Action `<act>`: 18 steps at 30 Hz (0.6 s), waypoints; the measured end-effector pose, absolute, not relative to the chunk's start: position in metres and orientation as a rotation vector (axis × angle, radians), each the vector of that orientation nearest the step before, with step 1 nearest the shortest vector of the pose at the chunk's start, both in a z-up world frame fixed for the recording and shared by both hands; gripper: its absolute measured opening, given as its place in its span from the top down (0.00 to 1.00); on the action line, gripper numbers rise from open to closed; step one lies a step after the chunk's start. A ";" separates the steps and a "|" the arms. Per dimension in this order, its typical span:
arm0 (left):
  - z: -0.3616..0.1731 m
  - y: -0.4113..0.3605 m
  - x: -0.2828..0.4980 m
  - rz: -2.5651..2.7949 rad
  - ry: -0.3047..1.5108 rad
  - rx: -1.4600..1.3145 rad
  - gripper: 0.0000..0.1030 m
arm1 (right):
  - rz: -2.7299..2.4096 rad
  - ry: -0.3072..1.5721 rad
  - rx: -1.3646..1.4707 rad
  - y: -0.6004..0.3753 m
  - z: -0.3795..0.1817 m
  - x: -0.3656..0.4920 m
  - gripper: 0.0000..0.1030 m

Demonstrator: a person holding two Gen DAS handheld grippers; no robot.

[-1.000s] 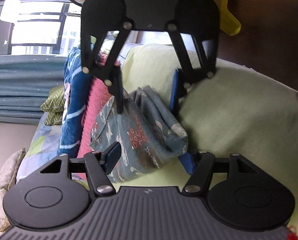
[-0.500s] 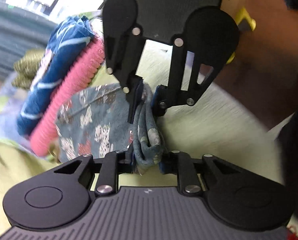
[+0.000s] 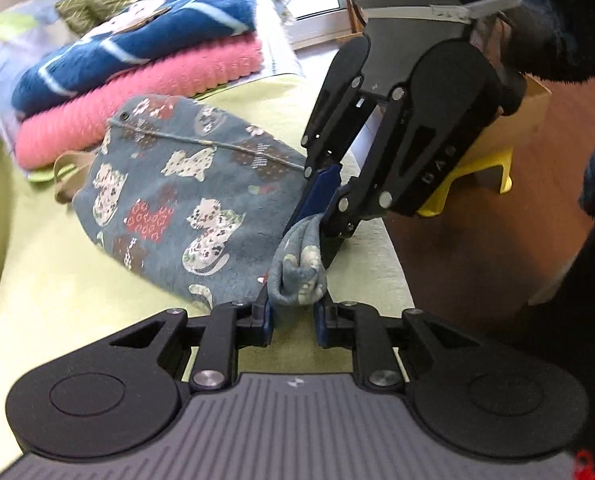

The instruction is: Fold shopping bag

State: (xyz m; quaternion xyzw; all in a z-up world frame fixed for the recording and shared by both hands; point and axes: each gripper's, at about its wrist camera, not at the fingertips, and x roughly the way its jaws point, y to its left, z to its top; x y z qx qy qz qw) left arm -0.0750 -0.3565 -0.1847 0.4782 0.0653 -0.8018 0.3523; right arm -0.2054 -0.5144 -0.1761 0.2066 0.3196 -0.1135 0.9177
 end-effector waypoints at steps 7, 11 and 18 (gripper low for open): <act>-0.184 -0.364 -0.074 -2.032 0.240 1.204 0.83 | -0.197 0.635 0.616 -0.511 -0.189 -0.217 0.85; -0.182 -0.366 -0.078 -1.996 0.249 1.217 0.83 | -0.189 0.646 0.659 -0.516 -0.191 -0.216 0.86; -0.178 -0.362 -0.083 -1.967 0.217 1.232 0.81 | -0.194 0.649 0.651 -0.516 -0.192 -0.216 0.87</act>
